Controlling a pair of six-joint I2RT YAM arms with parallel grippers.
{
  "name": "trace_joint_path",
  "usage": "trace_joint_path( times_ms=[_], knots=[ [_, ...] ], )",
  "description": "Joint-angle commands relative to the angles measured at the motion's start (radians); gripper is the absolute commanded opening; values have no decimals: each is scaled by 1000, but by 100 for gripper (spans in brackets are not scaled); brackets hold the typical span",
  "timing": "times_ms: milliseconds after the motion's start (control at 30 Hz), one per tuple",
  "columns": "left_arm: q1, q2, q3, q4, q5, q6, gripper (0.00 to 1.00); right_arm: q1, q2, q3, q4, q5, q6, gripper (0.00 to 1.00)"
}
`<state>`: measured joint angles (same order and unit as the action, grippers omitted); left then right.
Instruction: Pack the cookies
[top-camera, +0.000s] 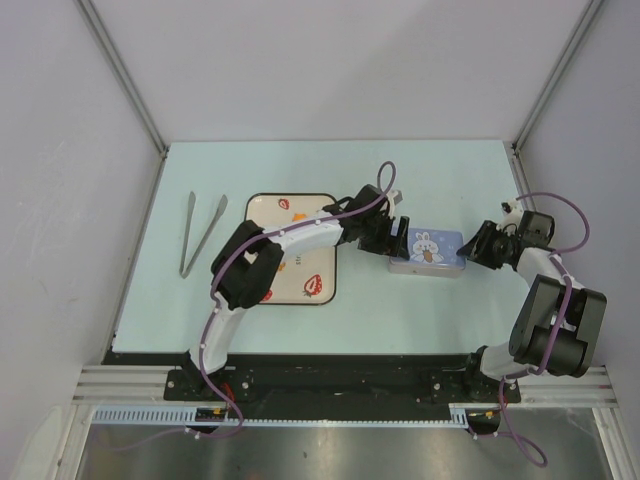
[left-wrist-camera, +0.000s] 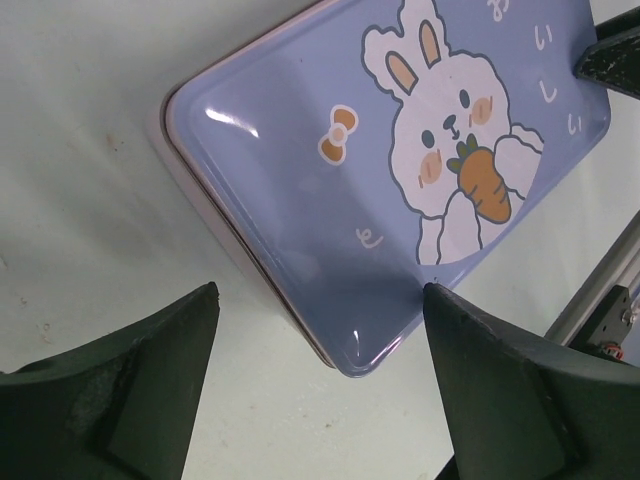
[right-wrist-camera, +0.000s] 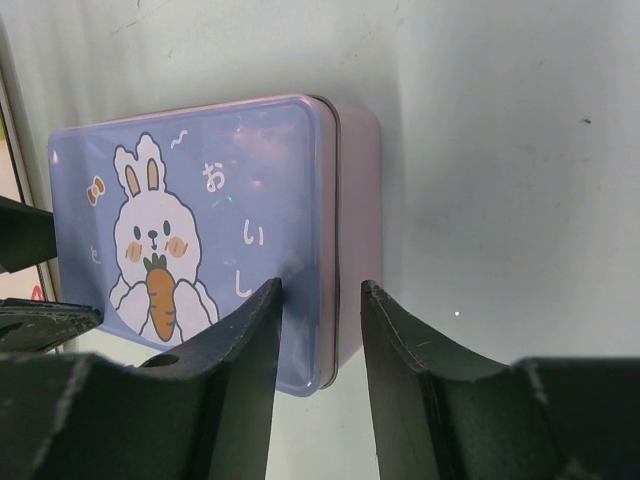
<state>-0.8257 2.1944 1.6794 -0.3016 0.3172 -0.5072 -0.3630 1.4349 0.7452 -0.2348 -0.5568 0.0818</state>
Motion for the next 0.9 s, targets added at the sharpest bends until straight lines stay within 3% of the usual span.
trace_joint_path(
  times_ms=[0,400,700,867],
  knots=[
    [2,2,23,10,-1,-22,86,4,21,14,-124,54,-65,40],
    [-10,13,-21,21,-1,-30,59,41,53,31,-155,47,-79,30],
    [0,10,-35,33,3,-25,56,79,102,60,-143,38,-73,29],
    [10,-4,-32,38,6,-22,60,78,102,71,-124,11,-50,36]
  ],
)
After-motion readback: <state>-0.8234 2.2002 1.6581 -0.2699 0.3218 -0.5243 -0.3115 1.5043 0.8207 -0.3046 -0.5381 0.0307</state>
